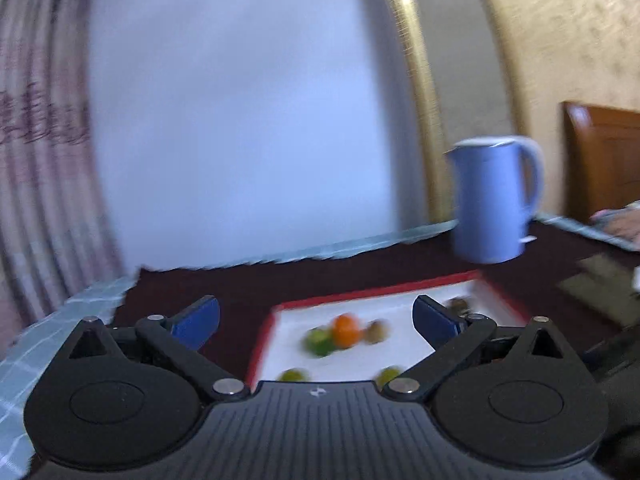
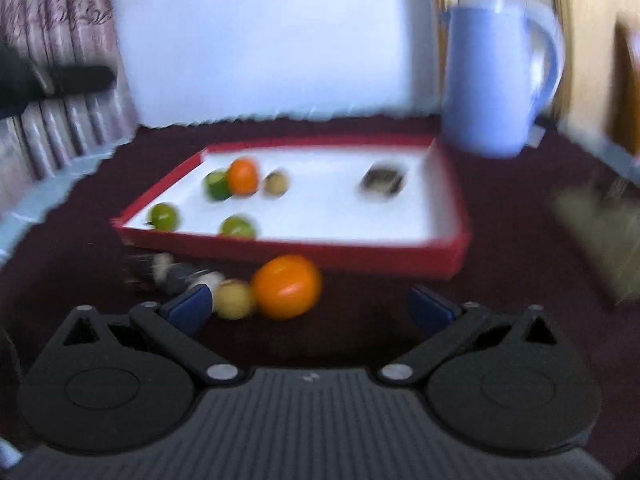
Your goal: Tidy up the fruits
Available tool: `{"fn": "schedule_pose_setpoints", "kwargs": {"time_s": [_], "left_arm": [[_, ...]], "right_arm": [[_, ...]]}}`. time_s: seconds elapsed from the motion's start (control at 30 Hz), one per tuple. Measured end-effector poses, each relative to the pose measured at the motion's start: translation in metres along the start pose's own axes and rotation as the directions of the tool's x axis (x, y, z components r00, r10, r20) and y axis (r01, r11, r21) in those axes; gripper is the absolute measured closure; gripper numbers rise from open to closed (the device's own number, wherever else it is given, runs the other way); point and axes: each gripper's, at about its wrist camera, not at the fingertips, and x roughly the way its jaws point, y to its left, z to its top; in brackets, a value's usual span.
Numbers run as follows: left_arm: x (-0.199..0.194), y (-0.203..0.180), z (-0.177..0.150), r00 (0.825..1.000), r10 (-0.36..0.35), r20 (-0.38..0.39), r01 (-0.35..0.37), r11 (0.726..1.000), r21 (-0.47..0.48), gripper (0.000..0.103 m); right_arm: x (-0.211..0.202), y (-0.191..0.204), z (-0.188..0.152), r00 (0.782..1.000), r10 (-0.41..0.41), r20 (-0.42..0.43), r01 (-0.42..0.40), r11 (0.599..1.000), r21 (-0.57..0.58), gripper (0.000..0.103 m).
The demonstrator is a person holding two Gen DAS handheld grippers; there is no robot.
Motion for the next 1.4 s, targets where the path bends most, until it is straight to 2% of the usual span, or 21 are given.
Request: {"fn": "schedule_pose_setpoints", "kwargs": {"time_s": [0.07, 0.13, 0.2, 0.33, 0.4, 0.47, 0.53, 0.63, 0.7, 0.73, 0.83, 0.9, 0.97, 1.07, 1.13, 1.23, 1.4], "left_arm": [[0.006, 0.012, -0.008, 1.000, 0.010, -0.026, -0.011, 1.000, -0.028, 0.000], [0.015, 0.023, -0.017, 0.996, -0.006, -0.086, 0.002, 0.999, -0.047, 0.000], [0.028, 0.025, -0.025, 0.989, 0.009, -0.148, -0.016, 0.999, -0.041, 0.000], [0.038, 0.022, -0.044, 0.976, 0.070, -0.206, -0.068, 0.998, 0.012, 0.000], [0.048, 0.020, -0.048, 0.966, 0.101, -0.240, -0.104, 0.995, -0.003, 0.000], [0.059, 0.022, -0.048, 0.957, 0.085, -0.277, -0.102, 0.994, -0.047, 0.000], [0.071, 0.022, -0.046, 0.941, 0.032, -0.337, -0.069, 0.993, -0.099, 0.000], [0.091, 0.022, -0.047, 0.901, -0.041, -0.433, -0.035, 0.985, -0.166, 0.000], [0.104, 0.022, -0.053, 0.873, -0.029, -0.488, -0.070, 0.980, -0.185, 0.000], [0.107, 0.023, -0.057, 0.864, -0.020, -0.504, -0.091, 0.977, -0.195, 0.002], [0.115, 0.026, -0.067, 0.842, -0.060, -0.536, -0.084, 0.967, -0.241, 0.008], [0.111, 0.020, -0.068, 0.846, -0.018, -0.533, -0.101, 0.976, -0.192, 0.015], [0.105, 0.019, -0.068, 0.851, -0.012, -0.525, -0.104, 0.976, -0.190, 0.031], [0.100, 0.022, -0.068, 0.858, 0.007, -0.513, -0.114, 0.977, -0.178, 0.047], [0.099, 0.023, -0.068, 0.865, 0.000, -0.502, -0.102, 0.979, -0.176, 0.050], [0.098, 0.021, -0.068, 0.876, -0.012, -0.482, -0.082, 0.982, -0.172, 0.060], [0.096, 0.024, -0.069, 0.883, -0.028, -0.468, -0.077, 0.976, -0.202, 0.060]], "right_arm": [[-0.011, -0.007, 0.004, 0.999, -0.029, 0.039, 0.030, 0.999, -0.031, 0.000], [-0.015, -0.017, 0.004, 0.998, -0.037, 0.059, 0.039, 0.998, -0.042, 0.000], [-0.011, -0.023, 0.003, 0.999, -0.039, 0.027, 0.041, 0.997, -0.062, 0.000], [0.008, -0.017, -0.001, 0.998, -0.061, 0.018, 0.063, 0.990, -0.128, 0.000], [0.014, -0.014, -0.002, 0.998, -0.062, 0.010, 0.063, 0.986, -0.157, 0.000], [0.017, -0.013, -0.002, 0.997, -0.071, 0.011, 0.072, 0.984, -0.165, 0.000], [0.018, -0.012, -0.004, 0.997, -0.074, 0.015, 0.076, 0.984, -0.160, 0.000], [0.022, -0.014, -0.003, 0.997, -0.078, 0.008, 0.079, 0.986, -0.145, 0.000], [0.025, -0.016, -0.001, 0.996, -0.087, 0.003, 0.087, 0.986, -0.140, 0.000], [0.025, -0.017, -0.001, 0.996, -0.085, 0.009, 0.085, 0.987, -0.137, 0.000], [0.025, -0.018, -0.001, 0.996, -0.083, 0.016, 0.085, 0.985, -0.150, 0.000], [0.025, -0.018, -0.003, 0.997, -0.078, 0.015, 0.079, 0.985, -0.154, 0.000], [0.025, -0.019, -0.003, 0.997, -0.076, 0.015, 0.078, 0.986, -0.149, 0.000], [0.024, -0.018, -0.004, 0.997, -0.077, 0.013, 0.078, 0.986, -0.148, 0.000], [0.024, -0.016, -0.003, 0.998, -0.069, 0.009, 0.070, 0.985, -0.159, 0.000], [0.026, -0.014, -0.002, 0.998, -0.060, 0.007, 0.060, 0.982, -0.177, 0.000], [0.028, -0.006, 0.000, 0.999, -0.038, 0.007, 0.039, 0.971, -0.234, 0.000]]}}
